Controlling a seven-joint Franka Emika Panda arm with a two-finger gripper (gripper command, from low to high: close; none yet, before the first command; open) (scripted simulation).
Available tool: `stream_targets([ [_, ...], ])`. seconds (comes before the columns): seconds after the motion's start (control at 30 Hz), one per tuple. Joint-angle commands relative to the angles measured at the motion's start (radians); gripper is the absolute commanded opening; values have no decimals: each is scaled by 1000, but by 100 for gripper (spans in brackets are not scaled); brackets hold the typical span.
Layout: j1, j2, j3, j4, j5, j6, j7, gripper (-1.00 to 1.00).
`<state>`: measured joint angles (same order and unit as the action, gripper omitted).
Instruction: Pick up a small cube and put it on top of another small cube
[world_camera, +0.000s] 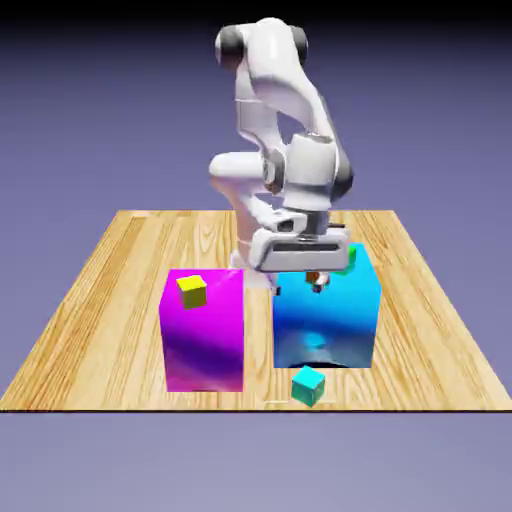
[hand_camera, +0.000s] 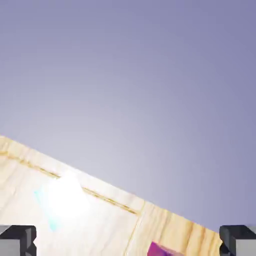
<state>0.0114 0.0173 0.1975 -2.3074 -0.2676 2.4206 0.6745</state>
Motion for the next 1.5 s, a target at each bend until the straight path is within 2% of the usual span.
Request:
stream_targets([
  [0.0, -5, 36, 12, 31, -17, -38, -4, 0],
  [0.67, -12, 752, 253, 643, -342, -789, -85, 0],
  [0.8, -41, 797, 220, 549, -392, -659, -47, 0],
  [0.83, -41, 797, 220, 548, -392, -659, -47, 0],
  [0.87, -41, 797, 220, 548, -392, -659, -47, -100],
  [1.0, -12, 752, 253, 643, -342, -789, -85, -100],
  [1.1, -11, 744, 273, 629, -311, -801, -121, -100],
  [1.47, -45, 345, 237, 539, 20, -995, -103, -100],
])
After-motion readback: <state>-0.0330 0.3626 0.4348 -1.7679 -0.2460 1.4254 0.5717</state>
